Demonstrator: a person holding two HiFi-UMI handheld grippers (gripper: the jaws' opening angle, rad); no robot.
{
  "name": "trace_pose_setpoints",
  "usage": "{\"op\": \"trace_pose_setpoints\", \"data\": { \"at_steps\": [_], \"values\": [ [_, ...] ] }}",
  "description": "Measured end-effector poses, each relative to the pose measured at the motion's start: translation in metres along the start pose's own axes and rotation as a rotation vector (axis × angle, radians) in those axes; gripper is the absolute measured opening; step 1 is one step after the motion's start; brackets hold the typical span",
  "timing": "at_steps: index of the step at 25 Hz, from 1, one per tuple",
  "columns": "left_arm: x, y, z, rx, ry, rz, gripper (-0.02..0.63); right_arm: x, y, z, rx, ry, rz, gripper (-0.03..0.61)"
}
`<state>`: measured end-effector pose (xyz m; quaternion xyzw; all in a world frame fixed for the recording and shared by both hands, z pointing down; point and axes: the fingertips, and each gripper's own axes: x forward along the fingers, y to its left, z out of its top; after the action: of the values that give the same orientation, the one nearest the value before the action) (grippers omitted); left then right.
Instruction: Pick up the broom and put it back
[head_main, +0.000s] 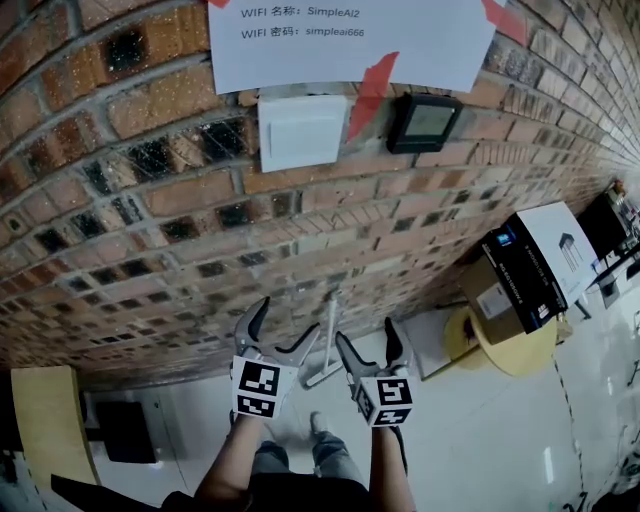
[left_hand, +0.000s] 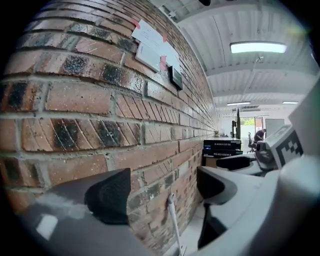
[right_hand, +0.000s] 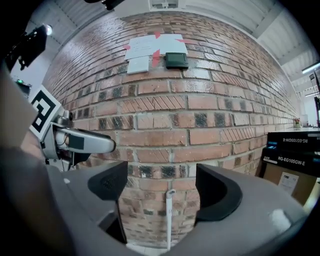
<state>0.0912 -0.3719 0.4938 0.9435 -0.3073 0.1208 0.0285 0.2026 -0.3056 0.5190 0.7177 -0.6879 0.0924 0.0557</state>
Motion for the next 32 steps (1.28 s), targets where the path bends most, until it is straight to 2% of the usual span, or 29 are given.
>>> {"op": "trace_pose_setpoints", "data": {
  "at_steps": [10, 15, 26, 32],
  "values": [
    [0.016, -0.008, -0.033, 0.001, 0.076, -0.046, 0.43, 0.001, -0.004, -0.04, 0.027, 0.073, -0.013, 0.434],
    [0.027, -0.025, -0.049, 0.006, 0.11, -0.108, 0.43, -0.015, -0.016, -0.084, 0.04, 0.119, -0.044, 0.434],
    [0.062, -0.076, -0.107, 0.035, 0.209, -0.244, 0.417, -0.119, -0.066, -0.196, 0.124, 0.216, -0.106, 0.431],
    [0.082, -0.102, -0.135, 0.066, 0.264, -0.306, 0.417, -0.188, -0.099, -0.267, 0.131, 0.34, -0.163, 0.431]
  ]
}}
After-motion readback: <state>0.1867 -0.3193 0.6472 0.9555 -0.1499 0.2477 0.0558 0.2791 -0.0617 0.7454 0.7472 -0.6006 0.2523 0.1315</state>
